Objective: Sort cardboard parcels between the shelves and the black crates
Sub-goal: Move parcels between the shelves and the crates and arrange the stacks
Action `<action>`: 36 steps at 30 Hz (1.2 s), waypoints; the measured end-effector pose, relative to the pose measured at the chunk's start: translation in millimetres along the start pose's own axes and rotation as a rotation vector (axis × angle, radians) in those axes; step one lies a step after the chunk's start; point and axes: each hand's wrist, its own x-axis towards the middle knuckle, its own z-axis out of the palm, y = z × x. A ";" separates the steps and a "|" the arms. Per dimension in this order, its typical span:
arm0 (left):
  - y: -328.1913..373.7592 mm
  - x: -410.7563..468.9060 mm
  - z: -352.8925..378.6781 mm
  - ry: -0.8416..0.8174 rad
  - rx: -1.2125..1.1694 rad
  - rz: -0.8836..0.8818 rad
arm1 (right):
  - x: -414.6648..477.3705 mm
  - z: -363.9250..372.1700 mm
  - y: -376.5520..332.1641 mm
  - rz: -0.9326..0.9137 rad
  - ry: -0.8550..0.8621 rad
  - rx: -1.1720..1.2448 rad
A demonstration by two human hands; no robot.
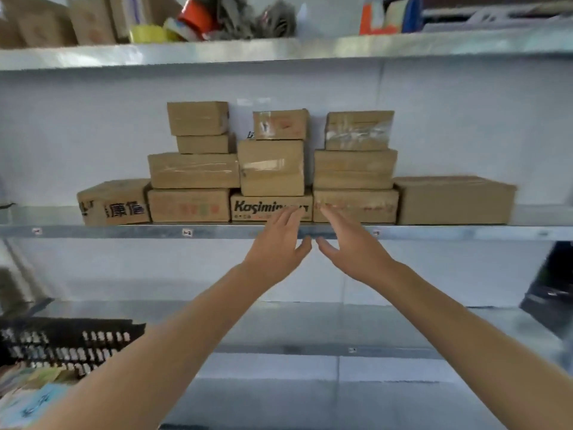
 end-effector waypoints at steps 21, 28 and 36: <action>140.6 191.0 137.9 -0.108 -0.306 0.109 | 30.5 -139.5 217.4 0.329 0.139 -0.240; 163.3 222.0 184.9 -0.061 -0.333 -0.001 | 85.9 -163.1 287.0 0.422 0.107 -0.256; 170.6 247.8 207.1 -0.059 -0.508 -0.186 | 87.0 -179.5 382.4 0.656 0.113 -0.080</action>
